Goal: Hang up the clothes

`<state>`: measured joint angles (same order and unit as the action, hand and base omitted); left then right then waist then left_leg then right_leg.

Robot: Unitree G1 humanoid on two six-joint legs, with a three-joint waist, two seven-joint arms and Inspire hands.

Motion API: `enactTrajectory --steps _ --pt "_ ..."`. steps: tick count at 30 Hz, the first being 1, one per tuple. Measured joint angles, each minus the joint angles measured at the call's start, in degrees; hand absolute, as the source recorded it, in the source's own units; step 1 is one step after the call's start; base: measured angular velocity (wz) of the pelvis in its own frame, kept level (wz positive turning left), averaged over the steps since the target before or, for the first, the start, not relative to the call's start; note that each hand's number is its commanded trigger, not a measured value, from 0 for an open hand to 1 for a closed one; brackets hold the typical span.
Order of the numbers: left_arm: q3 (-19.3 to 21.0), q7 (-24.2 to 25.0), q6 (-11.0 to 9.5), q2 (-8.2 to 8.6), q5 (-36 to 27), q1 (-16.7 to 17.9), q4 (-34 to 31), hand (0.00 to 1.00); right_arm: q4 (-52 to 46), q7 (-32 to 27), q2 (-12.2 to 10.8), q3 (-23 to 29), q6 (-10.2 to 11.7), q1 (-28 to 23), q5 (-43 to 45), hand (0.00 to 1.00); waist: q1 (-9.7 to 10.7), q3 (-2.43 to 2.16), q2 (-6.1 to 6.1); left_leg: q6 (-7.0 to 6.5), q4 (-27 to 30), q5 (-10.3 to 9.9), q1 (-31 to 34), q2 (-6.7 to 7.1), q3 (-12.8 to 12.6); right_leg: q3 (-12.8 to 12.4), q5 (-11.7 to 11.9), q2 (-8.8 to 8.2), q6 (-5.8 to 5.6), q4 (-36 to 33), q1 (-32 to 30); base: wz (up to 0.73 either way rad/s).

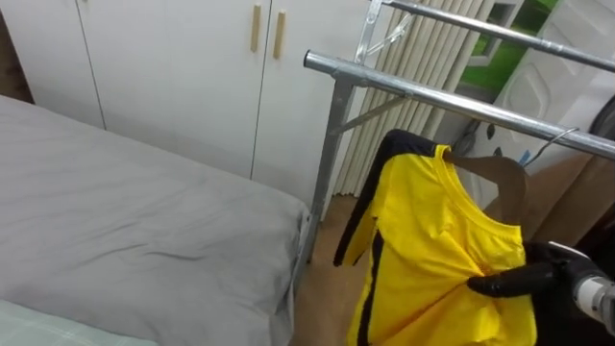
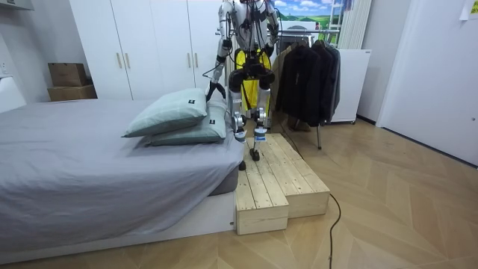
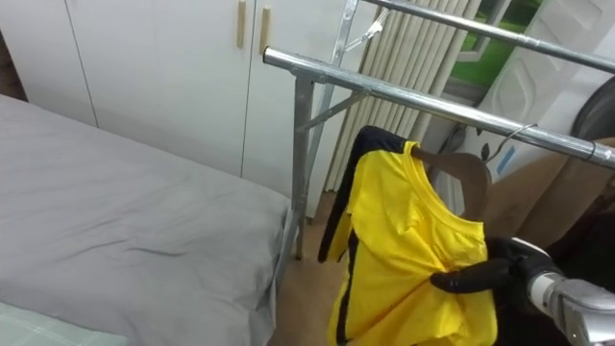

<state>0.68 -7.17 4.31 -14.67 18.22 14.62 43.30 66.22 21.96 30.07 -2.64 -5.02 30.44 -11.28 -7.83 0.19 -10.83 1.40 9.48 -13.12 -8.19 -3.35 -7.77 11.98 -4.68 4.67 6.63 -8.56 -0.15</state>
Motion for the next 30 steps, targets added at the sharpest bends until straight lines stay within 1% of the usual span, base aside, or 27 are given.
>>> enactTrajectory --steps 5,8,9,11,13,15,18,20,25,28,30 --pt "-0.3 -0.4 -0.2 -0.01 0.1 0.2 -0.5 0.0 -0.2 -5.2 0.0 0.0 0.3 0.0 2.4 0.0 0.0 0.23 -0.07 0.0 0.0 0.0 0.1 0.06 -0.3 -0.4 -0.1 -0.02 -0.05 -0.2 -0.3 -0.02" --pt "-0.2 -1.3 -0.9 0.03 0.0 0.2 -0.5 0.0 -2.8 -9.5 0.0 0.0 0.8 0.1 4.6 0.0 -0.2 0.42 -0.01 0.0 0.0 0.0 0.6 0.04 -1.1 -1.0 0.0 0.04 0.09 -0.3 -1.2 -0.13" --pt "-0.2 -1.5 -1.3 0.06 0.0 0.1 -0.5 0.0 -3.8 -11.5 0.0 0.0 1.4 0.2 5.1 0.0 -0.1 0.6 0.2 0.0 0.1 0.0 0.8 0.03 -1.2 -1.0 0.1 0.06 0.12 -0.3 -1.3 -0.11" --pt "-0.2 -2.1 -2.2 0.25 0.1 0.1 -0.6 0.0 -6.0 -14.4 -0.1 0.1 1.5 0.1 5.8 0.0 0.3 0.79 0.54 0.0 0.1 0.0 1.4 0.03 -1.4 -1.2 0.1 0.06 0.09 -0.4 -1.7 -0.02" --pt "-0.3 -2.4 -2.4 0.36 0.1 0.1 -1.1 0.0 -8.3 -17.1 -0.1 0.1 1.8 0.1 5.3 0.0 0.9 0.89 0.92 0.0 0.0 0.0 1.8 0.01 -1.4 -1.2 0.3 0.1 0.17 -0.5 -2.1 0.0" --pt "-0.4 -3.0 -2.5 0.86 0.2 0.0 -1.5 0.0 -9.7 -20.2 -0.1 0.0 2.9 0.1 2.7 0.0 1.2 0.81 1.55 0.0 0.0 0.0 1.9 -0.05 -1.4 -1.1 0.3 0.17 0.21 -0.5 -2.3 0.0" --pt "-0.9 -3.8 -2.7 1.47 0.2 -0.1 -1.5 0.0 -10.0 -22.1 -0.2 0.0 3.8 0.0 -0.8 0.0 1.5 0.83 2.23 0.0 0.0 0.0 1.8 -0.14 -1.3 -1.1 0.3 0.24 0.23 -0.2 -2.1 0.0" --pt "-0.9 -3.9 -2.7 1.98 0.2 -0.1 -1.5 0.0 -10.0 -22.7 -0.2 0.0 3.8 0.0 -2.8 0.0 1.7 0.82 2.59 0.0 0.0 0.0 1.8 -0.16 -1.3 -1.1 0.3 0.27 0.23 -0.1 -2.1 0.0" --pt "-0.9 -4.0 -2.7 2.21 0.1 -0.1 -1.6 0.0 -9.9 -23.3 -0.3 0.0 3.8 -0.2 -6.0 0.0 2.0 0.83 2.67 0.0 -0.1 0.0 1.8 -0.18 -1.3 -1.1 0.3 0.29 0.2 0.0 -2.1 0.0" --pt "-0.9 -4.7 -2.7 2.28 0.1 -0.1 -1.5 0.0 -9.9 -23.3 -0.4 0.0 3.7 -0.4 -9.5 0.0 2.0 0.81 2.69 0.0 0.0 0.0 1.7 -0.16 -1.3 -1.2 0.3 0.29 0.19 -0.1 -2.0 0.0" --pt "-0.9 -4.7 -2.7 2.38 0.2 -0.1 -1.3 0.0 -10.0 -22.9 -0.4 0.0 3.7 -0.4 -14.0 0.0 1.8 0.74 2.78 0.0 0.0 0.0 1.6 -0.17 -1.5 -1.2 0.3 0.26 0.19 -0.2 -2.0 0.0"
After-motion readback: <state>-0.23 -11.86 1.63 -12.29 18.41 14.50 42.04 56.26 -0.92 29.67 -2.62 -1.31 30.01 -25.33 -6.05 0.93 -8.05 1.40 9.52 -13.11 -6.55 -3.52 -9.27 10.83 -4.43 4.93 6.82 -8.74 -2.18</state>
